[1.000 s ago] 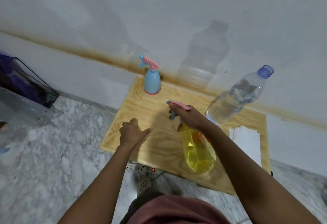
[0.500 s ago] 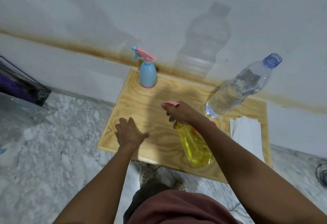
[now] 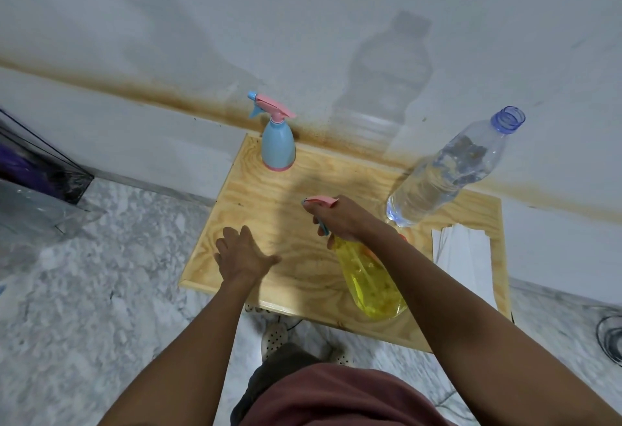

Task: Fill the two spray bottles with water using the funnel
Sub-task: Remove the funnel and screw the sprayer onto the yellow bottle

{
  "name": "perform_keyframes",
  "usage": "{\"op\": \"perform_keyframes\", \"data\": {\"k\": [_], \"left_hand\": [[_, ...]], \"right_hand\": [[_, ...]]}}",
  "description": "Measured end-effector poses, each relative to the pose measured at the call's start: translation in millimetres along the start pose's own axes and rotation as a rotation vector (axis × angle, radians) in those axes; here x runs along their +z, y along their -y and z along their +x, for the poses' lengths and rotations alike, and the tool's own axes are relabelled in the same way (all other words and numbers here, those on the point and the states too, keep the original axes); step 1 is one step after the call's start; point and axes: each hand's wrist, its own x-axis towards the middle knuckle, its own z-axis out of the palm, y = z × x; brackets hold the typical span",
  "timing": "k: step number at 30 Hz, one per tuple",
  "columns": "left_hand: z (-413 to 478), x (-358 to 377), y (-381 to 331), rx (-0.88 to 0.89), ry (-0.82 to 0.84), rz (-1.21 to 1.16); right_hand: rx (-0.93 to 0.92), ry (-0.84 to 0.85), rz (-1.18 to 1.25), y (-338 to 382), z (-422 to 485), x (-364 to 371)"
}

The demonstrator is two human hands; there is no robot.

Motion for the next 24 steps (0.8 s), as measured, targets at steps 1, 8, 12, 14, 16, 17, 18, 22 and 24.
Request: {"op": "perform_keyframes", "data": {"k": [1, 8, 12, 14, 16, 17, 18, 22, 24], "left_hand": [[-0.2, -0.2, -0.4, -0.002, 0.003, -0.003], [-0.9, -0.4, -0.1, -0.011, 0.011, 0.010], [-3.4, -9.0, -7.6, -0.043, 0.062, 0.031], [-7.3, -22.1, -20.5, 0.019, 0.079, 0.015], [-13.5, -38.8, -38.0, 0.221, 0.173, -0.090], [-19.3, -48.1, -46.5, 0.322, 0.266, -0.212], [-27.6, -57.4, -55.6, 0.386, 0.390, -0.340], [-61.0, -74.9, -89.8, 0.550, 0.532, -0.582], [-69.0, -75.6, -104.6, 0.561, 0.427, -0.653]], "right_hand": [[0.000, -0.001, -0.001, -0.5, -1.1, 0.1], [-0.067, -0.028, -0.002, -0.9, -15.3, -4.5], [-0.133, -0.136, 0.045, 2.2, -30.9, -9.1], [-0.195, -0.218, 0.101, 5.3, -42.6, -14.0], [-0.307, -0.284, 0.160, 10.9, -55.3, -20.0], [-0.373, -0.313, 0.191, 14.7, -61.0, -22.7], [-0.438, -0.343, 0.221, 18.3, -65.7, -25.1], [-0.570, -0.455, 0.295, 32.1, -78.0, -30.3], [-0.581, -0.460, 0.333, 36.9, -81.1, -31.2]]}}
